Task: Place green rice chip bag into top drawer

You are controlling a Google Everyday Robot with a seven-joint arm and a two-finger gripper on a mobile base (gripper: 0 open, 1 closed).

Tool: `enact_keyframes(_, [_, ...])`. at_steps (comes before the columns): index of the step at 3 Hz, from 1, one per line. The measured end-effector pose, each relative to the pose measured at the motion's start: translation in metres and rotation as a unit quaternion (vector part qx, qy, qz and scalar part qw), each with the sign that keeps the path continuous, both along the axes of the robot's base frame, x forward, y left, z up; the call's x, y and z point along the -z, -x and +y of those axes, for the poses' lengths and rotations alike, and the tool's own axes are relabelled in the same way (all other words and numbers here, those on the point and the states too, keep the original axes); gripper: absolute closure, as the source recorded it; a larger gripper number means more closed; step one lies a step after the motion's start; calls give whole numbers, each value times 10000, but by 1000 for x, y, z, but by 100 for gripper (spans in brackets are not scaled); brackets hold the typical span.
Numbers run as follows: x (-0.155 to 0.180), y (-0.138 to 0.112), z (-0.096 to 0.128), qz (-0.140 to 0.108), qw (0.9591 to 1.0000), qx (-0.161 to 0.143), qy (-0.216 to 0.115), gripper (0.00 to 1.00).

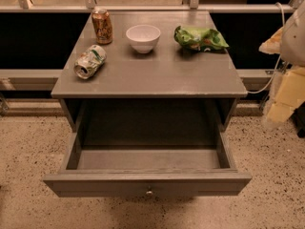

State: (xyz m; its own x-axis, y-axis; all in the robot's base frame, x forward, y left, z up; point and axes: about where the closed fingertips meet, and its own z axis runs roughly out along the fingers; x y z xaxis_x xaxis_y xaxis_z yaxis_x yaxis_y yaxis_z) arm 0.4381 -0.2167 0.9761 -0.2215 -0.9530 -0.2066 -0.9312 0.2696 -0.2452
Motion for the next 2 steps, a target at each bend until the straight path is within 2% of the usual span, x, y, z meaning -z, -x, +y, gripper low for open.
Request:
enact_keyframes(1, [0, 0, 0, 0, 10000, 0, 0, 0])
enact_keyframes(2, [9, -16, -11, -209, 9996, -165, -37, 0])
